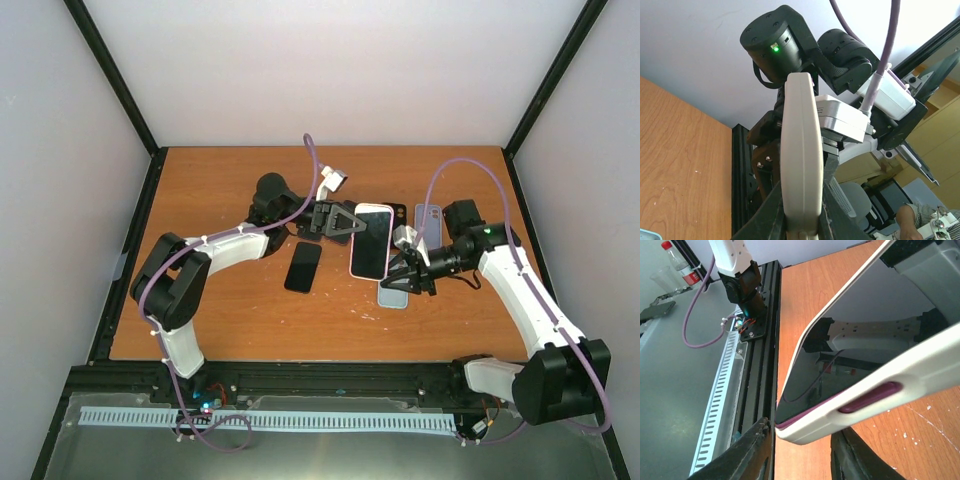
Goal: Take the phone out of the phone case
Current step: Remove the phone case from the phone.
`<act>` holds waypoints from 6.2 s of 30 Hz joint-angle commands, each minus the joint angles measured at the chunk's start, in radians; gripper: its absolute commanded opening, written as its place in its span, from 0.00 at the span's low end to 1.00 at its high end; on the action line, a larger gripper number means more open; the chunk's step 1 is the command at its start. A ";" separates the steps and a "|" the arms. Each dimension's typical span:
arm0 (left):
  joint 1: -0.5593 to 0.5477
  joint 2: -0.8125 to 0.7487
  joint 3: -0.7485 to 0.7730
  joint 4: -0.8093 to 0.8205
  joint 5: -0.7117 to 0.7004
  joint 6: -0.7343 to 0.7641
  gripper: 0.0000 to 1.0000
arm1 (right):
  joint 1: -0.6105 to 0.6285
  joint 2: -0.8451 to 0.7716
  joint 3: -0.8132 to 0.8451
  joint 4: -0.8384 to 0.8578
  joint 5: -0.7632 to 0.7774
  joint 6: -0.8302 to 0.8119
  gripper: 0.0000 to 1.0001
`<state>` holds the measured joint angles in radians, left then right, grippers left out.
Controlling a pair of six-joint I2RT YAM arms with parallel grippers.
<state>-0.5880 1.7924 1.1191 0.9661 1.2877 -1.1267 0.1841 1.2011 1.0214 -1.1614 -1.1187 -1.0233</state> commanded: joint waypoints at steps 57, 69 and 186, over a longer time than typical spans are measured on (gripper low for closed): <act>-0.108 0.084 0.028 -0.161 0.086 0.122 0.00 | -0.101 0.188 0.281 0.525 -0.356 0.725 0.44; 0.011 0.159 0.251 -0.635 -0.358 0.268 0.41 | -0.180 0.371 0.025 0.591 -0.256 0.790 0.03; -0.360 -0.115 0.015 -0.737 -1.857 0.952 0.00 | -0.313 0.292 -0.084 0.712 0.479 1.121 0.03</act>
<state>-0.9375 1.7790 1.1378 0.1986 -0.5724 -0.1875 -0.0700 1.4868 0.8646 -0.3576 -0.7410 0.2565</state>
